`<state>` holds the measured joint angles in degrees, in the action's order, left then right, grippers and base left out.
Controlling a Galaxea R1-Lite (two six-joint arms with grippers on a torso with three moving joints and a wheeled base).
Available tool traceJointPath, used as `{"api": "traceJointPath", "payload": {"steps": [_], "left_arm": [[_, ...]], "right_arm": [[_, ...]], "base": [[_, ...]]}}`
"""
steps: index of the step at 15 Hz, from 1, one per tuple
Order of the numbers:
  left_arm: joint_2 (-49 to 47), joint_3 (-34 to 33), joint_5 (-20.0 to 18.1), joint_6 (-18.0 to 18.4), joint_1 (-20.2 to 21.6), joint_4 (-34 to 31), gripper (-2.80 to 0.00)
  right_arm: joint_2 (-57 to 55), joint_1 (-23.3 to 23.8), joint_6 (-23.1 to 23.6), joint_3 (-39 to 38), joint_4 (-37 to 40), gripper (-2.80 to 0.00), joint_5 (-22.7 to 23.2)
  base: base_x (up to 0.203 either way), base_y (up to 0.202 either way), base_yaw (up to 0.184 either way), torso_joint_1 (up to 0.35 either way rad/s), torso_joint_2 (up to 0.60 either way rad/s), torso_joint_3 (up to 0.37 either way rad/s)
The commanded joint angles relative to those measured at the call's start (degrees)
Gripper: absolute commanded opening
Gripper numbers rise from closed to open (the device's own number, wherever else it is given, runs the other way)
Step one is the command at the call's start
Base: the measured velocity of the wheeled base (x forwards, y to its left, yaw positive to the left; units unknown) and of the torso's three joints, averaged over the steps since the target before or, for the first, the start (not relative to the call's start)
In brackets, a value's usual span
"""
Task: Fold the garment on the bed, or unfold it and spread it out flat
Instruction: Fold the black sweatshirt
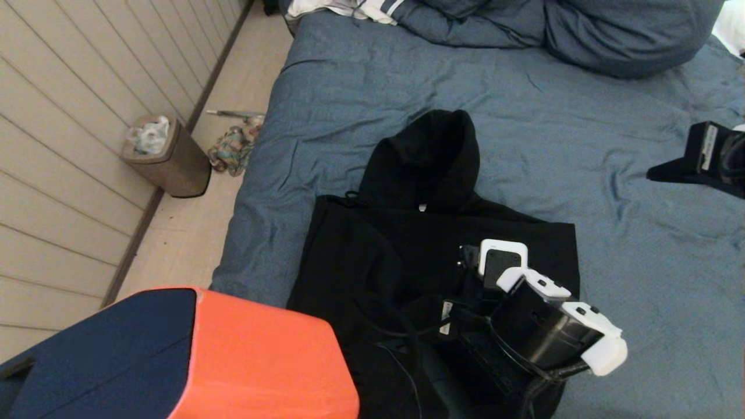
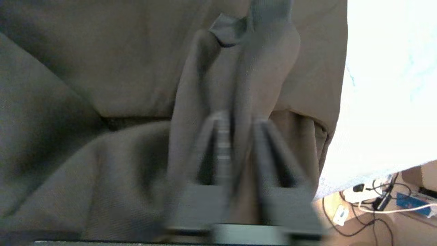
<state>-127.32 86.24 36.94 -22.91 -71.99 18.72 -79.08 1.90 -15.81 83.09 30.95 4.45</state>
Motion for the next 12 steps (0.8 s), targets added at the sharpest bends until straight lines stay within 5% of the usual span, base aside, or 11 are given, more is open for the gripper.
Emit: {"api": "traceJointPath", "payload": {"steps": [1, 9, 12], "left_arm": [[1.2, -0.6, 0.2, -0.1, 0.0, 0.2, 0.0], [16.5, -8.2, 0.1, -0.1, -2.3, 0.1, 0.0], [24.3, -18.2, -1.9, -0.2, 7.8, -0.2, 0.0]], "right_arm": [[0.0, 0.0, -0.1, 0.0, 0.2, -2.8, 0.3], [0.7, -0.1, -0.4, -0.3, 0.2, -2.8, 3.6], [0.8, -1.1, -0.5, -0.7, 0.2, -2.8, 6.8]], "base": [[0.0, 0.0, 0.0, 0.0, 0.0, 0.0], [0.0, 0.0, 0.0, 0.0, 0.0, 0.0], [0.0, 0.0, 0.0, 0.0, 0.0, 0.0]]}}
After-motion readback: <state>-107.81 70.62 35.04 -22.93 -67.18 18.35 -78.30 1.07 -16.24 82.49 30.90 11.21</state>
